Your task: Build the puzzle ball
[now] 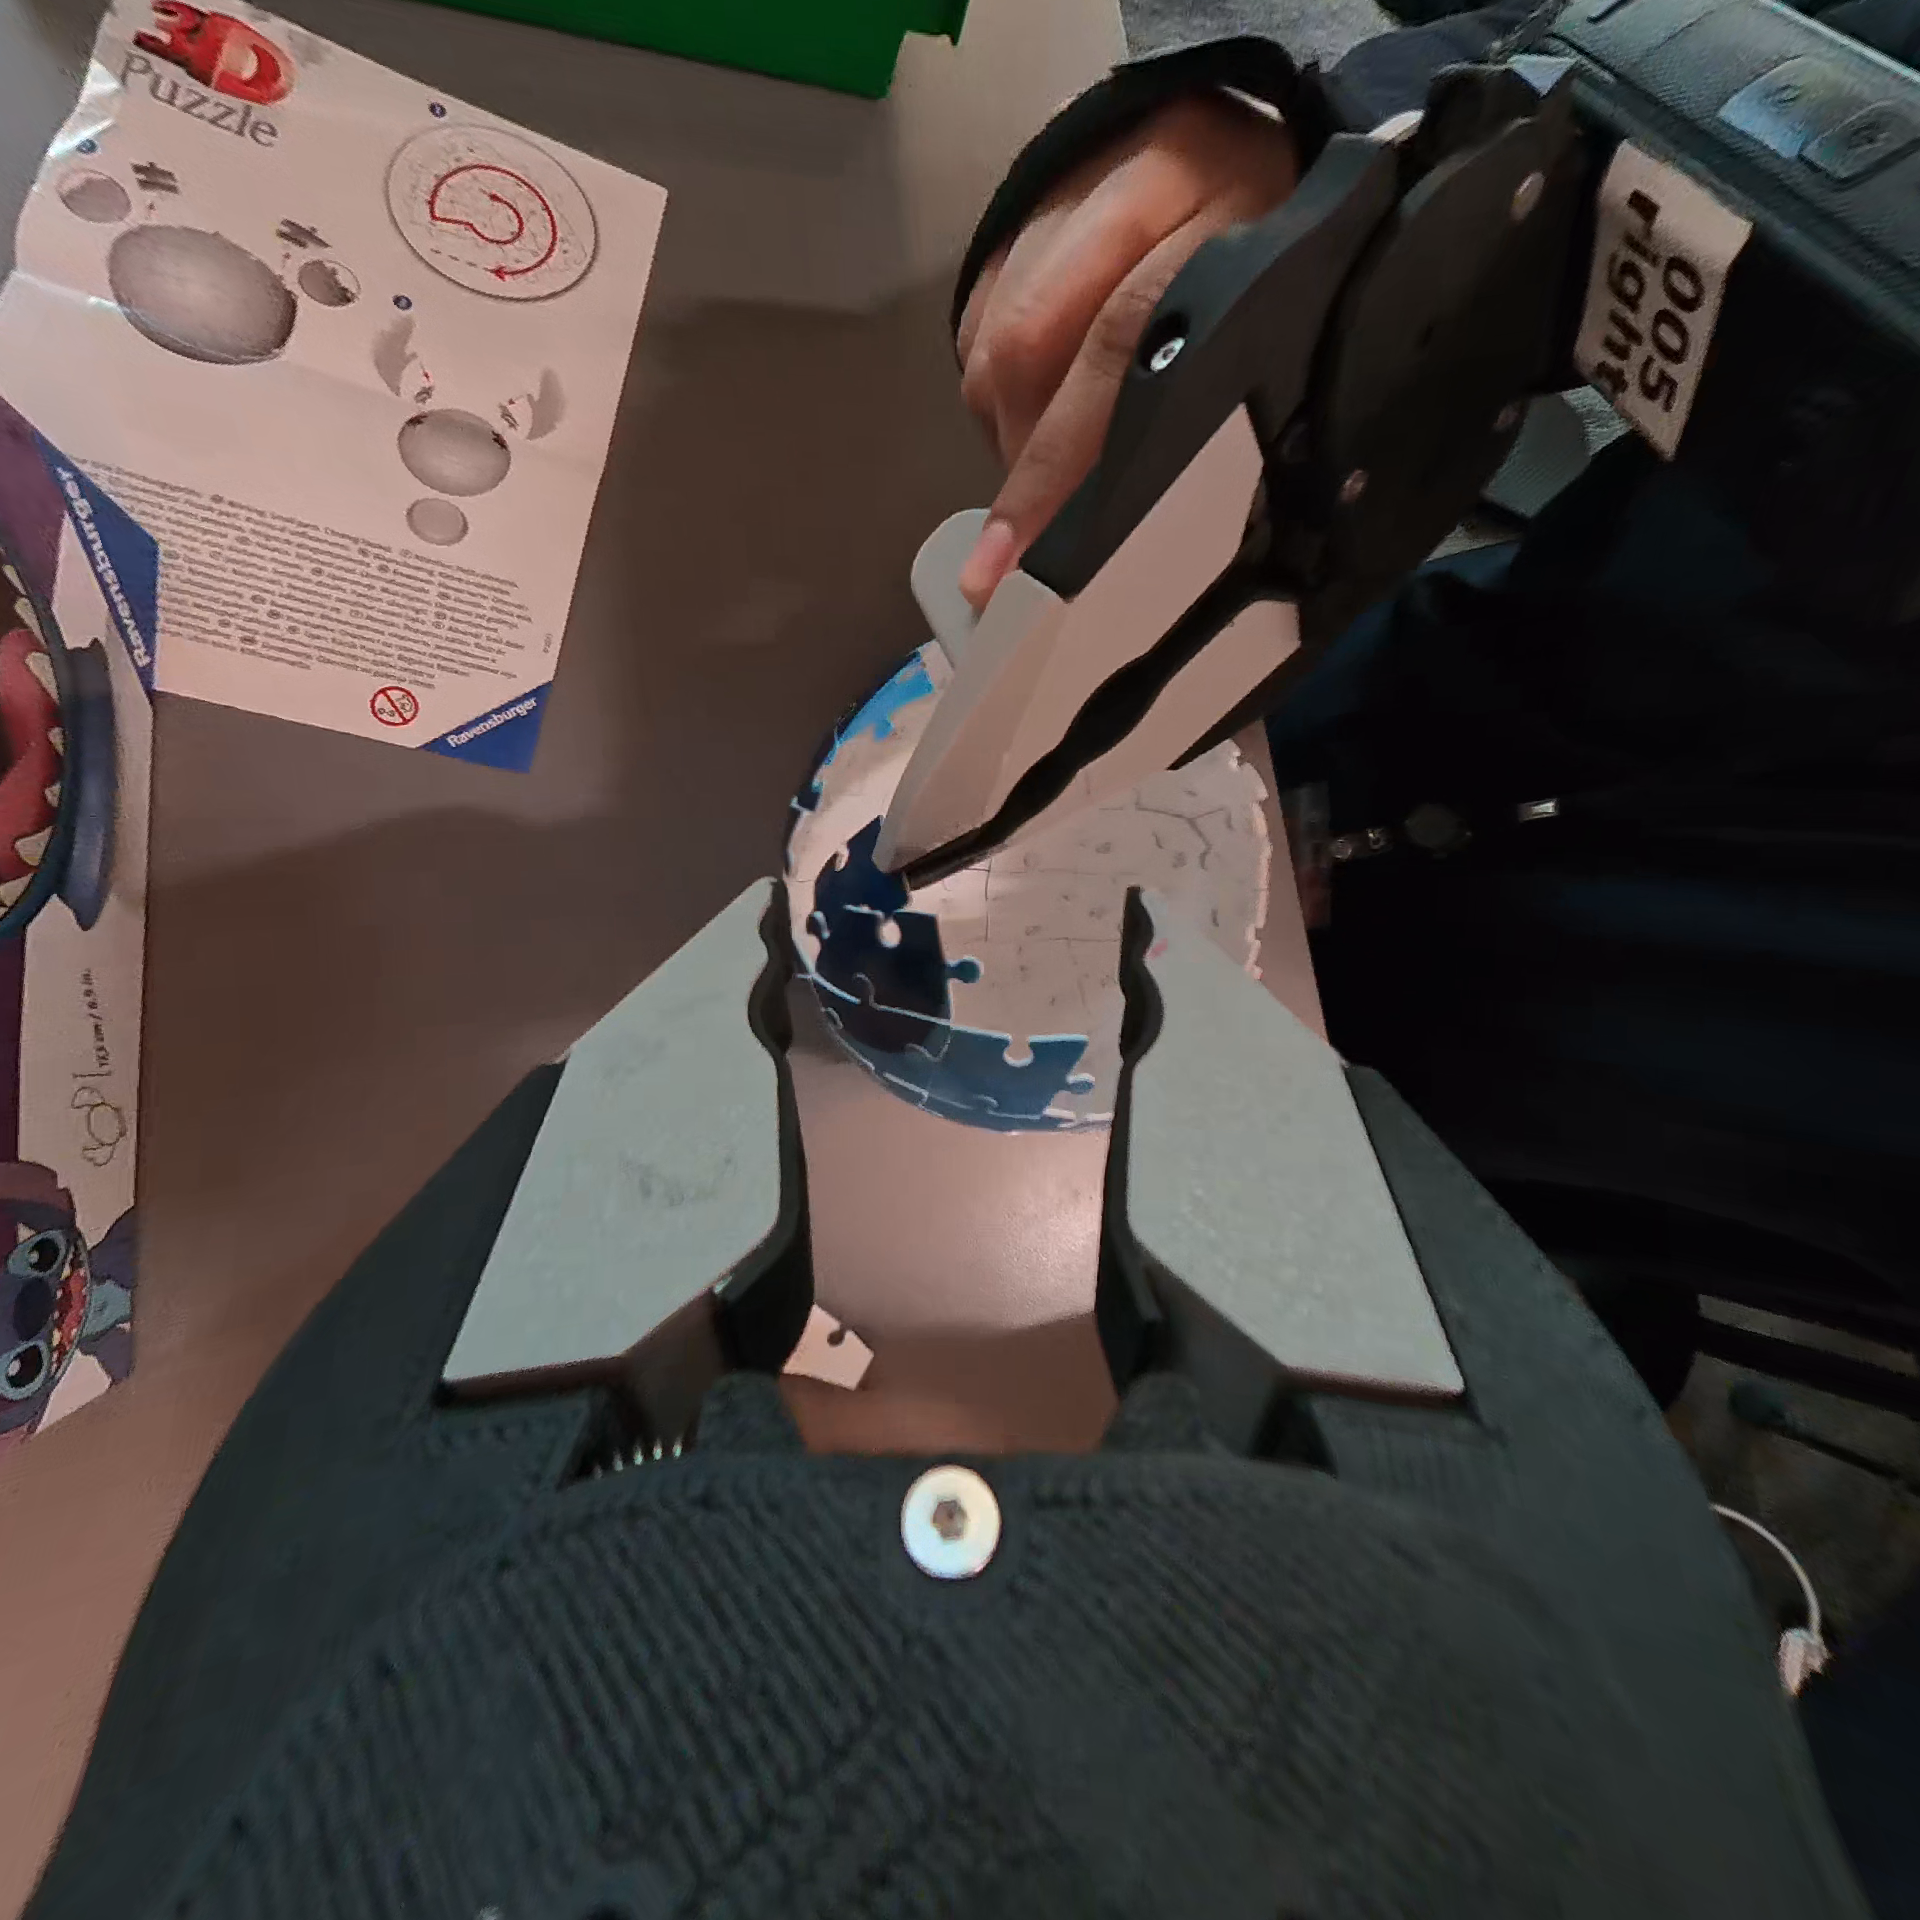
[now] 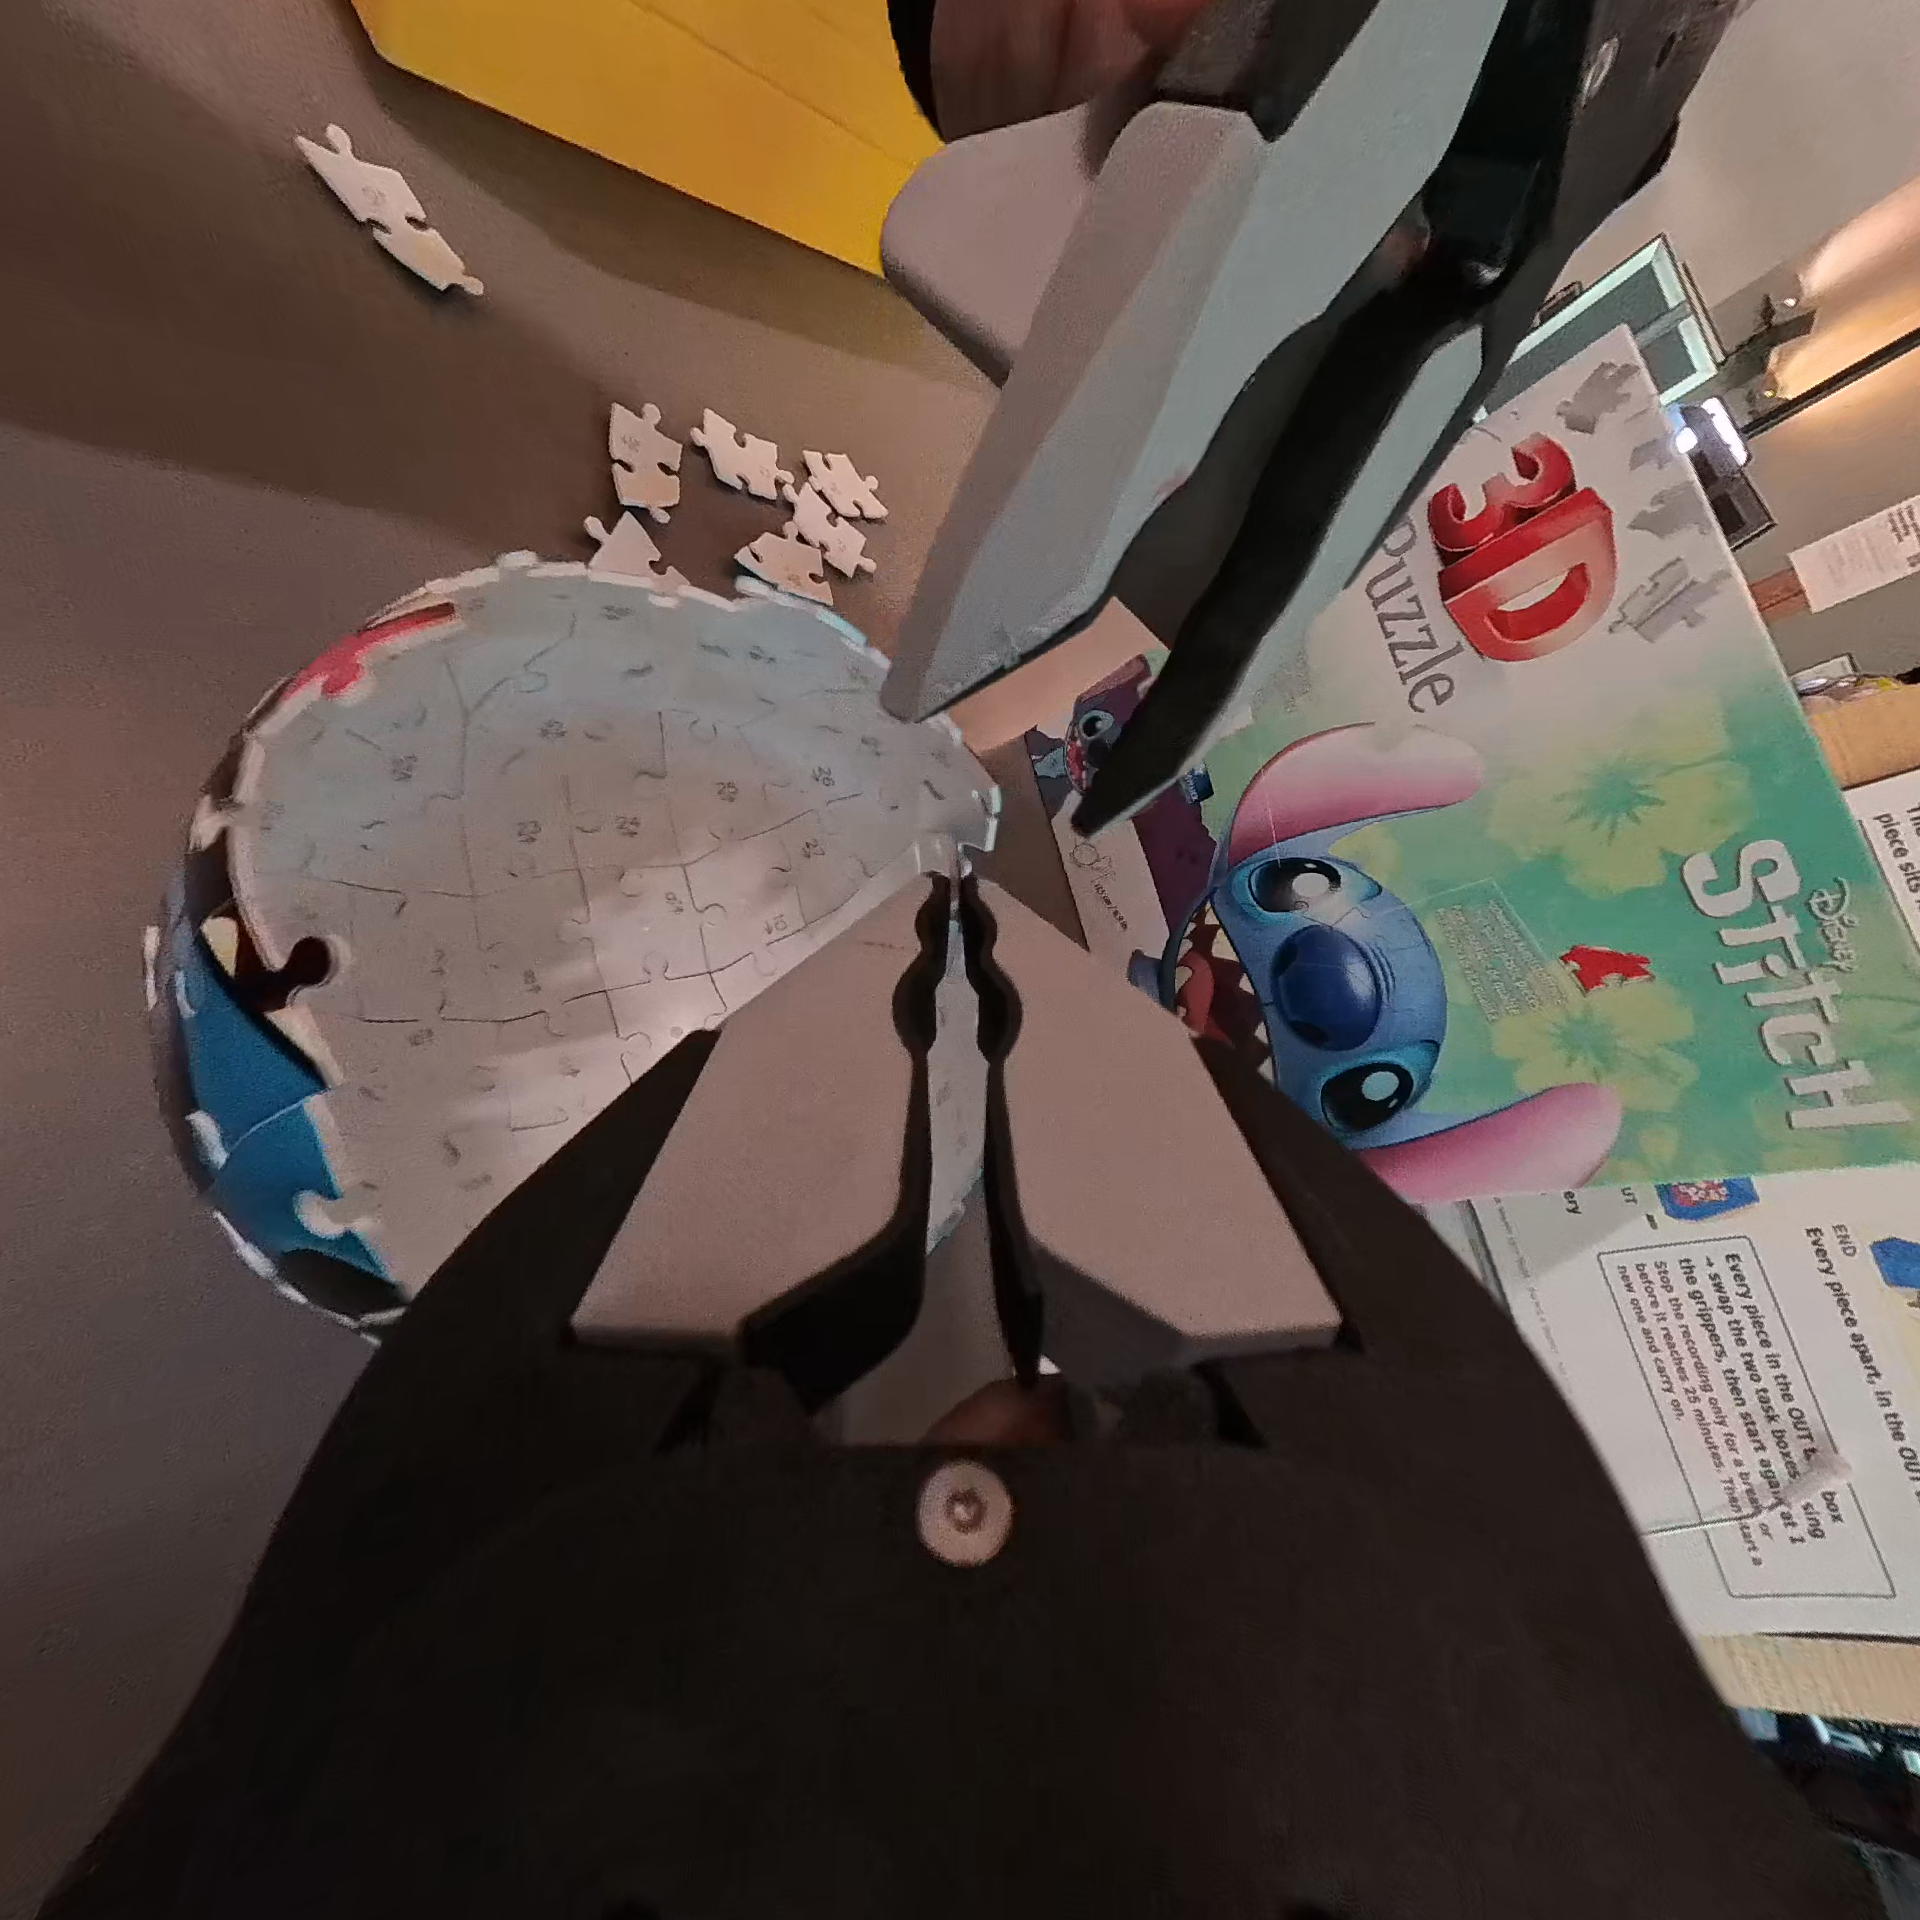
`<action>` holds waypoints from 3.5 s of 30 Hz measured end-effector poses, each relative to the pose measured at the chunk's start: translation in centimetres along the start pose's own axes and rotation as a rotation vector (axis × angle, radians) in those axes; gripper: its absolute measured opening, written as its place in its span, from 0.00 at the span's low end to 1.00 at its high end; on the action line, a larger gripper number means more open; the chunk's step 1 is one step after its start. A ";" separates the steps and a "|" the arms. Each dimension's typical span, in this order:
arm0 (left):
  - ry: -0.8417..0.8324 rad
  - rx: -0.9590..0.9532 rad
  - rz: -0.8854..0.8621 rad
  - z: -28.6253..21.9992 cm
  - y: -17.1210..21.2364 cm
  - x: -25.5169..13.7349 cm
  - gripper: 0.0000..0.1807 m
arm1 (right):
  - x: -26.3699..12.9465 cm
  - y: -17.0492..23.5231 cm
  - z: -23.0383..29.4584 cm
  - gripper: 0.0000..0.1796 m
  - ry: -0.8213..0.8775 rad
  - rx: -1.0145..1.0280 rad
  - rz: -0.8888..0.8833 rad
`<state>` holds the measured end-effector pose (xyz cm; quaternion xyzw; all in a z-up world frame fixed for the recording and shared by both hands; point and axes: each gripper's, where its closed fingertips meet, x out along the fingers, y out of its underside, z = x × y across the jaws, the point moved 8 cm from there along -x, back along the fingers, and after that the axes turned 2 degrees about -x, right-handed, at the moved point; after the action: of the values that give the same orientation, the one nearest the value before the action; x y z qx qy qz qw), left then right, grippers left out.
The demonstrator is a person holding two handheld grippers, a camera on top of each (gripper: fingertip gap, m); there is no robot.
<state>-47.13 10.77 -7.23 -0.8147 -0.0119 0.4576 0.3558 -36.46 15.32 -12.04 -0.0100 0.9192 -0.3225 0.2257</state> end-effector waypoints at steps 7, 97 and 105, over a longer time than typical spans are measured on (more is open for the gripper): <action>0.109 -0.045 0.036 1.0 0.5 0.3 0.33 | 0.2 0.0 0.2 0.00 0.010 -0.001 0.008; 0.215 -0.126 0.157 2.7 2.1 0.7 0.25 | 1.7 0.2 -0.5 0.00 -0.060 0.106 -0.083; 0.210 -0.127 0.161 2.6 2.2 0.6 0.25 | 1.9 0.1 -0.4 0.00 -0.035 0.072 -0.073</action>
<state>-49.38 10.82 -9.82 -0.8774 0.0617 0.3951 0.2652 -38.27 15.27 -12.58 -0.0409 0.9019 -0.3632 0.2302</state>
